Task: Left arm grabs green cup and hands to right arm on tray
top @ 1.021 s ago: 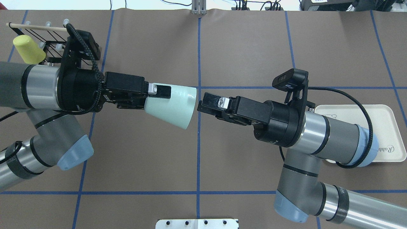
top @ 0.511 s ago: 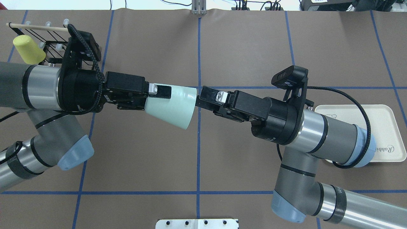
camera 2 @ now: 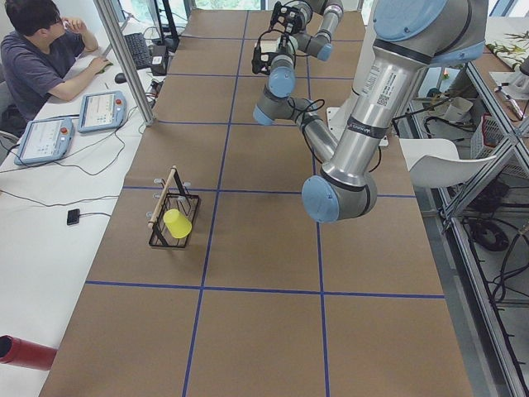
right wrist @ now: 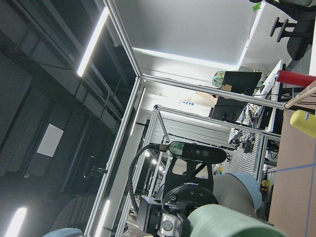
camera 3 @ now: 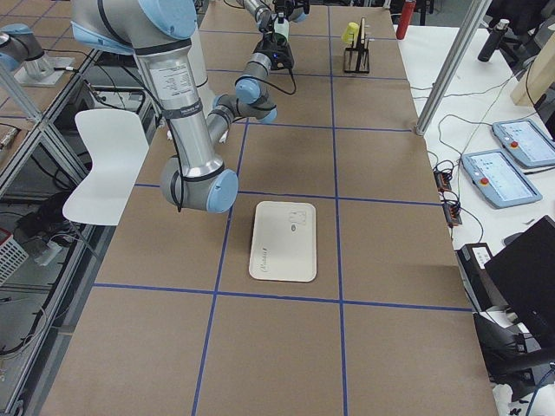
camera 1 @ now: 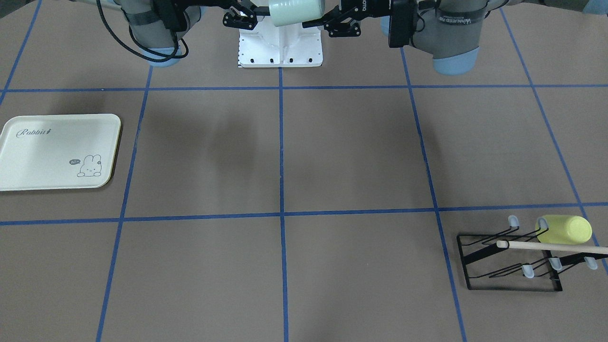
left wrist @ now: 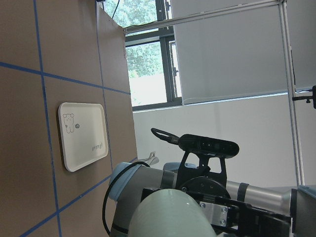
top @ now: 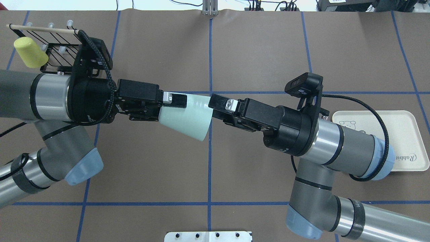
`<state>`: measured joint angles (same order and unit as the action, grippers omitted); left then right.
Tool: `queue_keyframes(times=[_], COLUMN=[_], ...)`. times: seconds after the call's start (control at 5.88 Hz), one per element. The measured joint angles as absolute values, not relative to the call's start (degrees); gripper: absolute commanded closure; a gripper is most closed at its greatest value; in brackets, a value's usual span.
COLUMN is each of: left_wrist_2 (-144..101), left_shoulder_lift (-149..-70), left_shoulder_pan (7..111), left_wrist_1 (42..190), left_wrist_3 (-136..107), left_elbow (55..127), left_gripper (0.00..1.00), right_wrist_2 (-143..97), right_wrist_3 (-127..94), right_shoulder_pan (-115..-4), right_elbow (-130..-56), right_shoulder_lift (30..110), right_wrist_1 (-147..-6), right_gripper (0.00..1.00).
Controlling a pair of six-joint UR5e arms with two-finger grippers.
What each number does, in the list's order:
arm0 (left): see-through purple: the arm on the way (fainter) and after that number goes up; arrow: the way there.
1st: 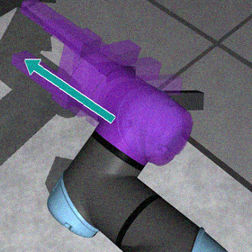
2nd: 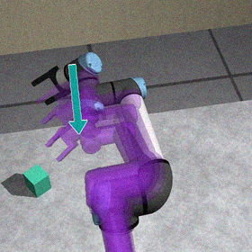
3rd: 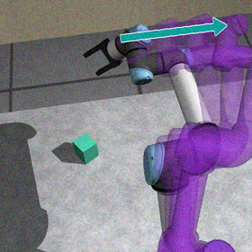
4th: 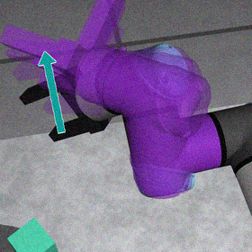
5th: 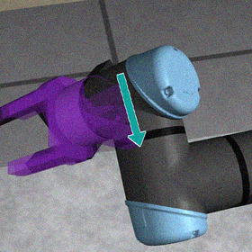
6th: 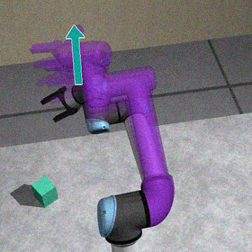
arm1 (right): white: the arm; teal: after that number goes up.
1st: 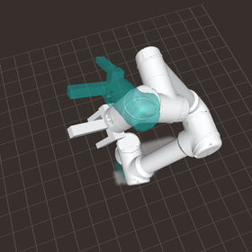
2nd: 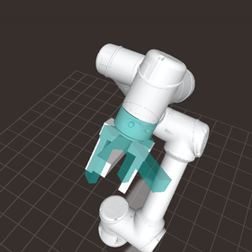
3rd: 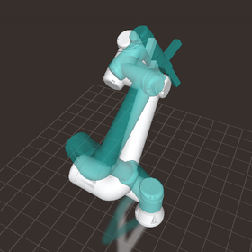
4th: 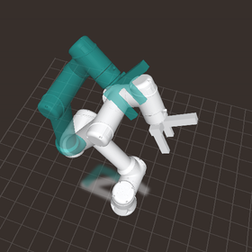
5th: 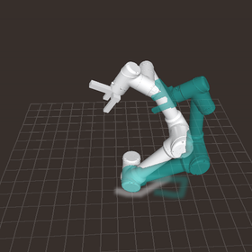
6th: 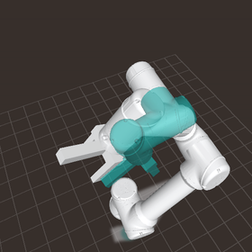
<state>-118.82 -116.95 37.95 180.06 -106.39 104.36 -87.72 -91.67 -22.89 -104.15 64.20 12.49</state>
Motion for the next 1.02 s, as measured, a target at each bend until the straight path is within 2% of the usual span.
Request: queue_keyframes(times=[0.17,0.34,0.51,0.68,0.85,1.02], left_wrist_2=[-118.2,-117.8,-117.7,-117.7,-117.9,-118.1], left_shoulder_lift=[-117.1,-117.3,-117.4,-117.5,-117.7,-118.0], left_shoulder_pan=[37.5,37.1,37.0,37.0,36.9,36.9], left_wrist_1=[180.0,180.0,180.0,180.0,179.9,179.0], left_wrist_3=[-106.3,-106.3,-106.3,-106.4,-106.5,-106.5], left_elbow=[104.3,104.3,104.2,104.3,104.4,104.6], left_gripper=[1.00,1.00,0.76,0.12,0.00,0.00], right_wrist_2=[-87.7,-87.7,-87.7,-87.7,-87.8,-87.8], right_wrist_3=[-91.7,-91.7,-91.6,-91.5,-91.6,-91.6], right_shoulder_pan=[-22.7,-22.6,-22.5,-22.5,-22.5,-22.5], right_elbow=[-104.2,-104.3,-104.3,-104.3,-104.2,-104.3], right_shoulder_lift=[64.2,64.2,64.3,64.5,64.5,64.6], right_wrist_1=[12.4,12.2,12.1,12.1,12.1,12.1], right_gripper=[0.46,0.99,1.00,1.00,1.00,1.00])
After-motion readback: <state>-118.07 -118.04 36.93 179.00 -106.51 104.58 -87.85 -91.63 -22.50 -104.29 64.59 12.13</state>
